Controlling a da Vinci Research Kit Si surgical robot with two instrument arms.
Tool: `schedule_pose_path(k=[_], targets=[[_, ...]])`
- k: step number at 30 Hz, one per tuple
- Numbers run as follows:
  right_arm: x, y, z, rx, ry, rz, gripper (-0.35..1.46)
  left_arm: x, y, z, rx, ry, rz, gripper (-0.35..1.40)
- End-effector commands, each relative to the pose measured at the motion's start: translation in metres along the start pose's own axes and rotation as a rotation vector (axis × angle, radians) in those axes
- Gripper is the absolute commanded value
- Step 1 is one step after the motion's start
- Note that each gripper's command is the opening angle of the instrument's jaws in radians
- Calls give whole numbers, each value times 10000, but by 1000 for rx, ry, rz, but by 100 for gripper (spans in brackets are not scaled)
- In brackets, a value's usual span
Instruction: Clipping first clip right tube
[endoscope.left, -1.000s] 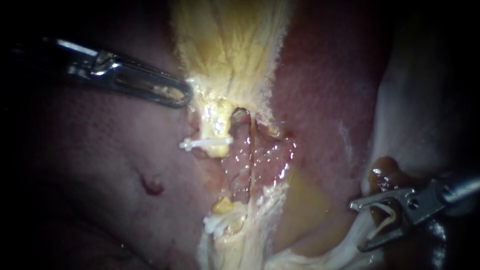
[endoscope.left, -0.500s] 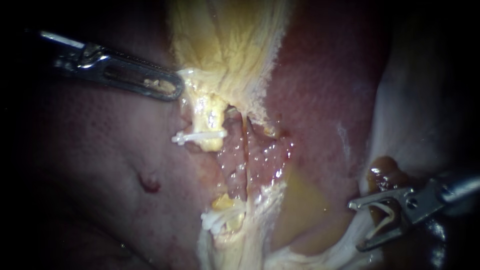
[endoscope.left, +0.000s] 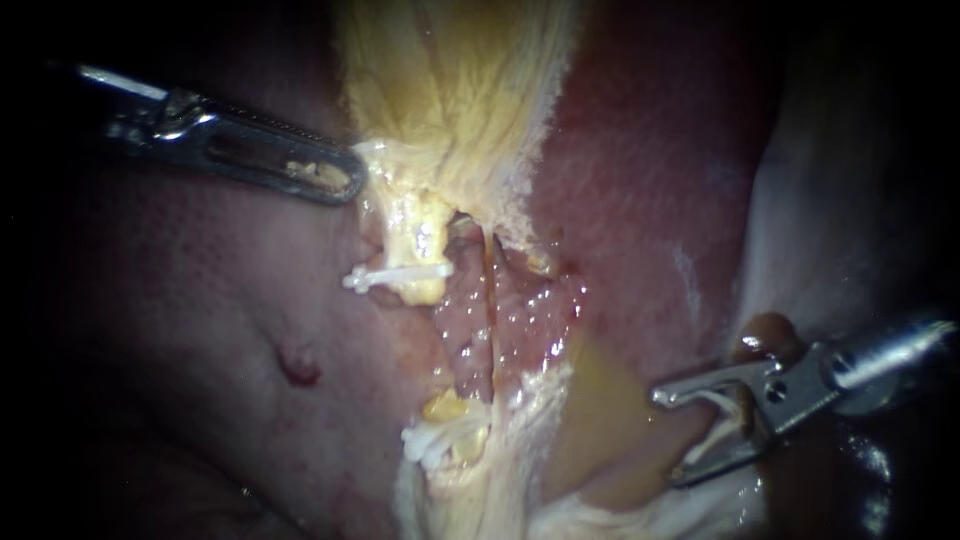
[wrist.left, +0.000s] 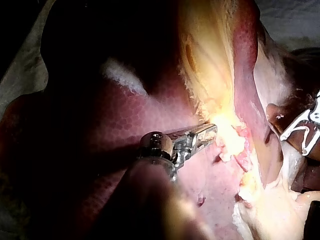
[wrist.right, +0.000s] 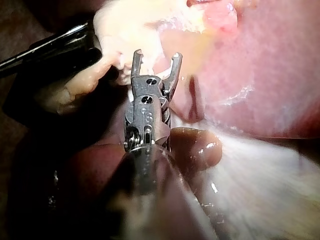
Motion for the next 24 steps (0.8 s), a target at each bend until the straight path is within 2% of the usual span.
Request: schedule_pose_path(k=[1, 6, 10, 14, 18, 24], targets=[[5, 3, 0, -8, 16, 4, 50, 0, 0, 1, 0, 0, 0, -35], [27, 16, 7, -26, 90, 36, 50, 0, 0, 1, 0, 0, 0, -35], [38, 22, 14, -32, 129, 68, 49, 0, 0, 2, -1, 0, 0, -35], [45, 28, 25, -37, 160, 97, 49, 0, 0, 2, -1, 0, 0, -35], [55, 35, 39, -39, 196, 174, 49, -1, 0, 3, -1, 0, 0, -35], [60, 43, 52, -37, 222, 273, 49, -1, 0, 3, -1, 0, 0, -35]])
